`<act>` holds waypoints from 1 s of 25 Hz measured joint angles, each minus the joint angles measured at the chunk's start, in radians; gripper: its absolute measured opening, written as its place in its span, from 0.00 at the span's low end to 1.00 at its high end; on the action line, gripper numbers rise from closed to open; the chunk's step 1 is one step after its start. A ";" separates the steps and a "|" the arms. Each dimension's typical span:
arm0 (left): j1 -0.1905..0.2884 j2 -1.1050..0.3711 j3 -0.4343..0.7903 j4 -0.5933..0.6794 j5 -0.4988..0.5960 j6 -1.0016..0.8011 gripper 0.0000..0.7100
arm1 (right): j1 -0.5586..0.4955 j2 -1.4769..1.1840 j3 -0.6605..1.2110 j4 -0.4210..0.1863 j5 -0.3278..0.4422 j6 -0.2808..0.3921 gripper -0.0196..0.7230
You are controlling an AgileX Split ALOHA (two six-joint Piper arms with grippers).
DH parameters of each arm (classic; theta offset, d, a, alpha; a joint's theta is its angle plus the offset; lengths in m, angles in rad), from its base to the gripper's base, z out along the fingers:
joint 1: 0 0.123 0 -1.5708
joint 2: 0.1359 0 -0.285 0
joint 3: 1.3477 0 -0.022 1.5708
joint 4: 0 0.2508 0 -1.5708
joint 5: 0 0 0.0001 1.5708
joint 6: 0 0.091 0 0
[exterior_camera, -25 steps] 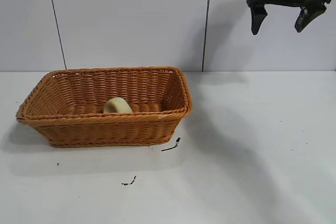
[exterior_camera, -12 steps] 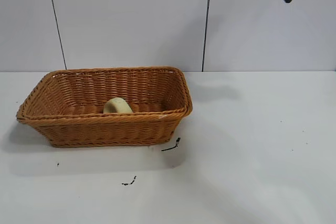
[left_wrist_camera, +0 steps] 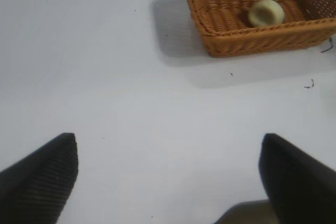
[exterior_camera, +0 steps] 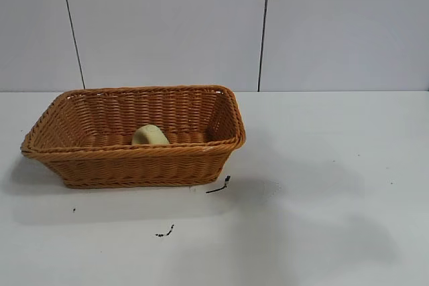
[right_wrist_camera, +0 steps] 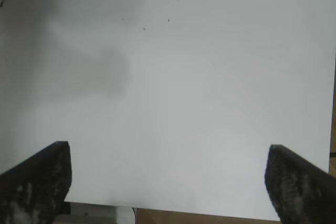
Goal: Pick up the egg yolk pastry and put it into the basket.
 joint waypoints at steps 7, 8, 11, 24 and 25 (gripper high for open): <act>0.000 0.000 0.000 0.000 0.000 0.000 0.98 | 0.000 -0.329 0.103 0.038 -0.036 -0.004 0.96; 0.000 0.000 0.000 0.000 0.000 0.000 0.98 | 0.000 -0.365 0.103 0.039 -0.040 -0.004 0.96; 0.000 0.000 0.000 0.000 0.000 0.000 0.98 | 0.000 -0.462 0.103 0.039 -0.044 -0.004 0.96; 0.000 0.000 0.000 0.000 0.000 0.000 0.98 | 0.000 -0.486 0.105 0.039 -0.044 -0.004 0.96; 0.000 0.000 0.000 0.000 0.000 0.000 0.98 | 0.000 -0.486 0.105 0.039 -0.044 -0.004 0.96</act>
